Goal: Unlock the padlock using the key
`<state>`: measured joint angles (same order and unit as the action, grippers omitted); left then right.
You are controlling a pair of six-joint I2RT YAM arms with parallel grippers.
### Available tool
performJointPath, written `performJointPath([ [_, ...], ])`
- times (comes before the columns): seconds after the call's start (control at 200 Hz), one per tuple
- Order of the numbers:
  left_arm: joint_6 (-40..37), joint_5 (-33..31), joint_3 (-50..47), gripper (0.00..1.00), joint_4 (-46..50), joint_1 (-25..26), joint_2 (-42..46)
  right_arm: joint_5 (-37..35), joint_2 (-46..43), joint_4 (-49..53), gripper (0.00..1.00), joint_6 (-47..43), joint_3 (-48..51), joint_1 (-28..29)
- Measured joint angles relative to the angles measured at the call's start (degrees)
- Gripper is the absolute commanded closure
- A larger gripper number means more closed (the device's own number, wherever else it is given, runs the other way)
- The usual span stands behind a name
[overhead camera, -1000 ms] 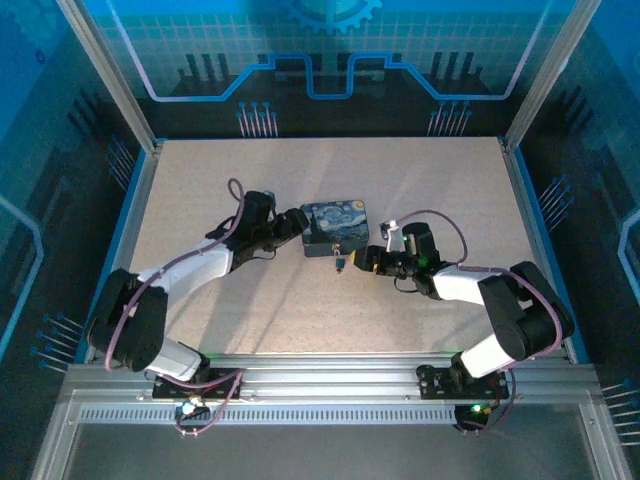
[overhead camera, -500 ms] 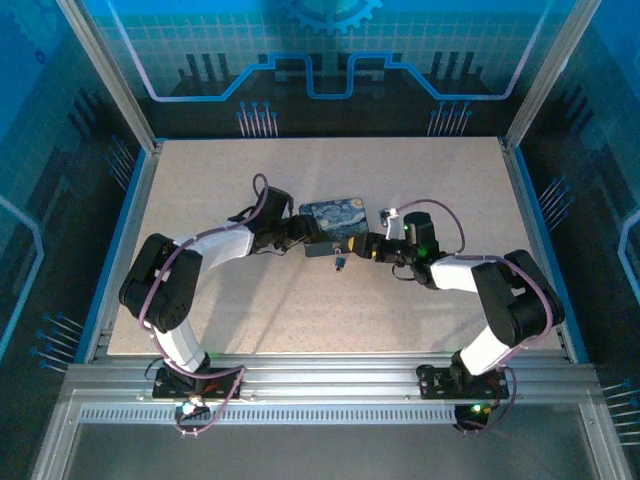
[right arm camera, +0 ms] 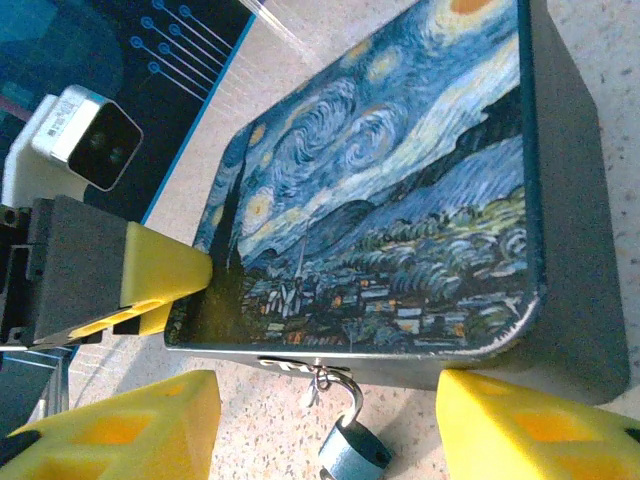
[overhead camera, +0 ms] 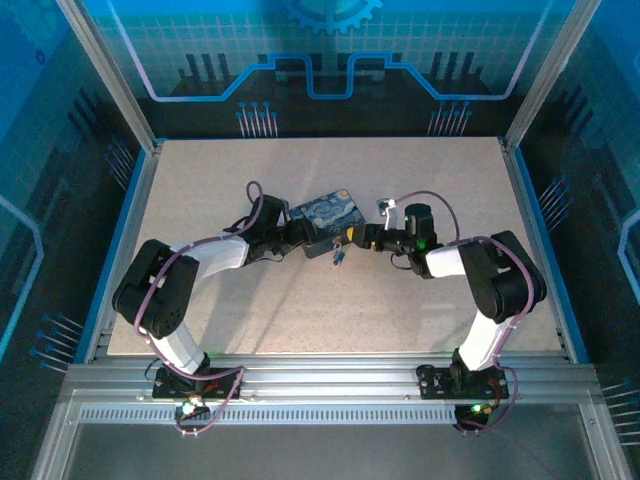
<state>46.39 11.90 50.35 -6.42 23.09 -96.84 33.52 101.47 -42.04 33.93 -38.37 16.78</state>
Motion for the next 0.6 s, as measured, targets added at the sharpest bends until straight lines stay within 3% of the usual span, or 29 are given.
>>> performJointPath([
  [0.29,0.2,0.0,-0.4,0.46,-0.1,0.1,0.5,1.7,-4.9,-0.8,0.40,-3.0,6.3,-1.1],
  [0.6,1.5,-0.1,-1.2,0.47,-1.1,0.8,0.8,4.0,-2.2,-4.5,0.43,-2.9,8.2,-0.8],
])
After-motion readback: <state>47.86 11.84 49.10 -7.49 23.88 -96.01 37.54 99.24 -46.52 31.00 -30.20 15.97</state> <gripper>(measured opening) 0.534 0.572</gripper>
